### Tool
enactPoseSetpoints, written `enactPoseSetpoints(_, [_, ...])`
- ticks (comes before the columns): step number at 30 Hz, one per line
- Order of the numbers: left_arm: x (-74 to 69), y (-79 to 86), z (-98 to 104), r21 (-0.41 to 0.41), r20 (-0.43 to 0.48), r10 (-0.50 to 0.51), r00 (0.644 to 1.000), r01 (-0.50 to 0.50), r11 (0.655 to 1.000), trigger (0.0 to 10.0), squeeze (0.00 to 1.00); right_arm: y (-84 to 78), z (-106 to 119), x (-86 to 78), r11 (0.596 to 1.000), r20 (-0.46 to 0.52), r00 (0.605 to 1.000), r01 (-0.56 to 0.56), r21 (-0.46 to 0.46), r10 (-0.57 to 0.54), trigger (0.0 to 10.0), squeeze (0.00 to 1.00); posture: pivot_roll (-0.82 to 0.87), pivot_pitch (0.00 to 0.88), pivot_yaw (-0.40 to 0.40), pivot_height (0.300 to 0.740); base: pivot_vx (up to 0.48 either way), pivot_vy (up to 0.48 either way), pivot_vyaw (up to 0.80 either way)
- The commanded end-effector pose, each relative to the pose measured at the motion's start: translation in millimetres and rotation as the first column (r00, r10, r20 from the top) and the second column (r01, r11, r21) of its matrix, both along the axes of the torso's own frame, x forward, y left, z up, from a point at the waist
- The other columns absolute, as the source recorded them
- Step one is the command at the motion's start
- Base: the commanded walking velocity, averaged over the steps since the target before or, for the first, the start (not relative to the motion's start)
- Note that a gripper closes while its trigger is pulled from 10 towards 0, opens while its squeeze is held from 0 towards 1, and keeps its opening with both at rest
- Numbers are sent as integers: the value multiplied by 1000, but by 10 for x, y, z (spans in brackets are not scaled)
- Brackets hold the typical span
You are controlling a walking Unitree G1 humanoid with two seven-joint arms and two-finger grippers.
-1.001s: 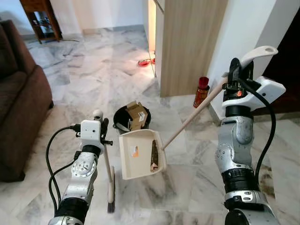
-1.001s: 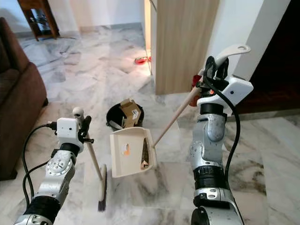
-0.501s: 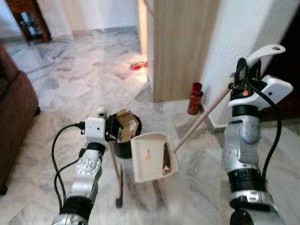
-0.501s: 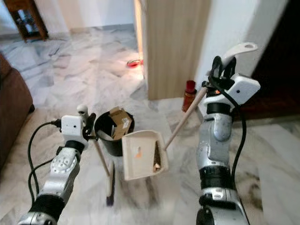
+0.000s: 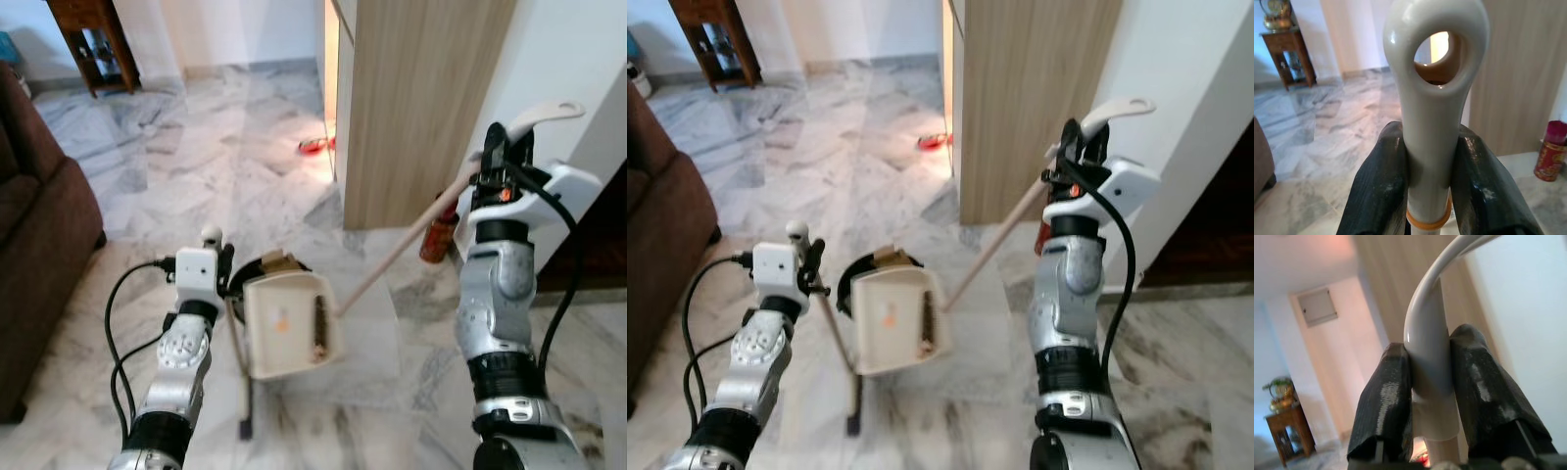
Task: Sweep floor
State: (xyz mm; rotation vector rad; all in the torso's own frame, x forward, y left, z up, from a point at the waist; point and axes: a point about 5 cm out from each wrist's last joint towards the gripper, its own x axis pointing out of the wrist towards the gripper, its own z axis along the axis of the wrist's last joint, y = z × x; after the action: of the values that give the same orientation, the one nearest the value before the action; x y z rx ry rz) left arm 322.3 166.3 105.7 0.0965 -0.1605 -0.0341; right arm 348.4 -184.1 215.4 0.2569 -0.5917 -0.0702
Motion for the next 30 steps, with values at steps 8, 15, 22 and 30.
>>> enactPoseSetpoints(8, [24, 57, 129, 14, 61, 9, 998, -10, 1000, 10000, 0, 108, 216, -8, 999, 88, 995, -38, 5, 37, 10000, 0, 69, 0, 49, 740, 414, 0, 427])
enactPoseSetpoints(15, [21, 58, 125, 12, 59, 6, 998, -7, 1000, 10000, 0, 110, 219, -10, 999, 92, 995, -46, 21, 44, 10000, 0, 71, 0, 48, 740, 414, 0, 0])
enactPoseSetpoints(22, [21, 53, 124, 10, 58, 3, 998, -3, 1000, 10000, 0, 142, 232, -3, 998, 91, 994, -65, 18, 63, 10000, 0, 70, 0, 48, 740, 414, 0, 0])
enactPoseSetpoints(30, [-3, 54, 104, 6, 53, -1, 999, 0, 1000, 10000, 0, 184, 231, -14, 996, 90, 992, -86, 2, 86, 10000, 0, 70, 0, 45, 740, 416, 0, 0])
